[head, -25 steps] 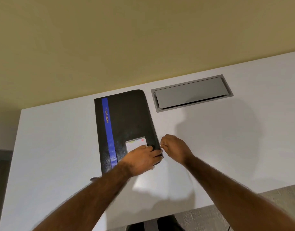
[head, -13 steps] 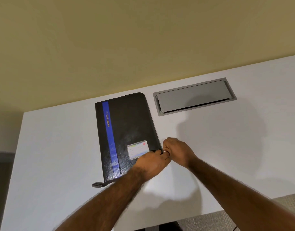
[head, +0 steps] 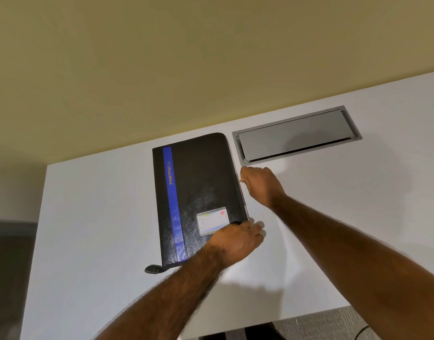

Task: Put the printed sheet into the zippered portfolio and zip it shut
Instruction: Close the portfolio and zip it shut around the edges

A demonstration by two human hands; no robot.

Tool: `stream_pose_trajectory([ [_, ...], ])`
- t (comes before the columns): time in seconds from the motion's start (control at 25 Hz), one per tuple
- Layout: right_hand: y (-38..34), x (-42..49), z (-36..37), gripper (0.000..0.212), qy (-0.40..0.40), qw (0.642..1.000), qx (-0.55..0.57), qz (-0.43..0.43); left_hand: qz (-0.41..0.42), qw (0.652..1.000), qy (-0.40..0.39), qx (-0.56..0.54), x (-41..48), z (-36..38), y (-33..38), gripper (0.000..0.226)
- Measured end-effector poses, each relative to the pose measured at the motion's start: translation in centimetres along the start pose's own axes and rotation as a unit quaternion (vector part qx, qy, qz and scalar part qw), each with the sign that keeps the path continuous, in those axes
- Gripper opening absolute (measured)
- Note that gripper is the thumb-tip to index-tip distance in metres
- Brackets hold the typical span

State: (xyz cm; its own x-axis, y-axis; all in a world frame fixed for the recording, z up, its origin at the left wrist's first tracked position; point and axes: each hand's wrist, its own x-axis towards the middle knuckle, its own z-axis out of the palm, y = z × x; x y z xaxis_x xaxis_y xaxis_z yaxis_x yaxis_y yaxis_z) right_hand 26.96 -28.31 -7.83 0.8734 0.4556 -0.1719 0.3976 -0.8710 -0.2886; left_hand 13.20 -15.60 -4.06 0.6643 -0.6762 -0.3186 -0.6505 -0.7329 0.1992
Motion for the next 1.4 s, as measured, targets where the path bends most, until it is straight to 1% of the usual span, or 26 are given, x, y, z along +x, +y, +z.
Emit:
stream_pose_trajectory([
  [0.16,0.1,3.0,-1.1,0.027,0.009,0.999,-0.035,-0.003,0.037,0.997,0.020,0.069,-0.3,1.8,0.2,0.047],
  [0.28,0.1,4.7,-1.5,0.030,0.024,0.998,-0.056,0.004,0.037,0.996,0.025,0.071,-0.2,2.6,0.5,0.038],
  [0.4,0.3,6.1,-1.6,0.028,0.039,0.998,-0.056,0.014,0.041,0.995,0.055,0.070,-0.2,2.5,0.6,0.027],
  [0.48,0.3,6.7,-1.5,0.027,0.036,0.998,-0.031,0.028,0.046,0.995,0.064,0.063,-0.3,2.3,0.6,0.018],
  [0.56,0.2,7.1,-1.2,0.027,0.025,0.998,0.024,0.060,0.053,0.995,0.059,0.067,-0.3,2.5,0.6,0.013],
  [0.6,0.1,7.2,-1.0,0.027,0.014,0.996,0.053,0.077,0.055,0.995,0.053,0.062,-0.2,2.6,0.6,0.013],
  [0.68,0.1,7.3,-0.8,0.022,-0.001,0.989,0.100,0.108,0.052,0.996,0.042,0.052,0.1,3.1,0.1,0.021],
  [0.72,0.1,7.2,-0.7,0.018,0.007,0.984,0.130,0.123,0.041,0.997,0.049,0.044,0.4,2.9,-0.3,0.028],
  [0.8,-0.1,6.6,-0.6,0.011,0.050,0.963,0.212,0.160,-0.019,0.996,0.078,0.025,1.5,1.2,-2.0,0.035],
  [0.88,-0.5,5.2,-0.3,0.011,0.098,0.935,0.282,0.191,-0.119,0.987,0.104,0.029,2.9,-1.5,-5.4,0.025],
  [0.92,-0.9,4.3,0.1,0.013,0.105,0.925,0.302,0.204,-0.168,0.979,0.109,0.033,3.7,-2.6,-7.6,0.022],
  [1.0,-1.6,2.9,0.8,0.015,0.090,0.913,0.326,0.227,-0.234,0.963,0.131,0.010,5.4,-4.3,-11.7,0.027],
  [1.08,-2.3,2.3,1.4,0.028,0.064,0.915,0.322,0.232,-0.239,0.964,0.113,0.009,7.7,-5.3,-14.9,0.034],
  [1.16,-2.7,2.6,1.4,0.040,0.046,0.919,0.314,0.233,-0.218,0.973,0.078,0.021,9.8,-5.8,-16.4,0.040],
  [1.28,-3.1,3.3,1.5,0.039,0.044,0.908,0.332,0.252,-0.212,0.976,0.043,0.030,12.0,-6.0,-17.0,0.040],
  [1.4,-3.4,4.0,1.7,0.031,0.050,0.877,0.380,0.288,-0.225,0.974,0.018,0.016,12.9,-6.3,-17.1,0.037],
])
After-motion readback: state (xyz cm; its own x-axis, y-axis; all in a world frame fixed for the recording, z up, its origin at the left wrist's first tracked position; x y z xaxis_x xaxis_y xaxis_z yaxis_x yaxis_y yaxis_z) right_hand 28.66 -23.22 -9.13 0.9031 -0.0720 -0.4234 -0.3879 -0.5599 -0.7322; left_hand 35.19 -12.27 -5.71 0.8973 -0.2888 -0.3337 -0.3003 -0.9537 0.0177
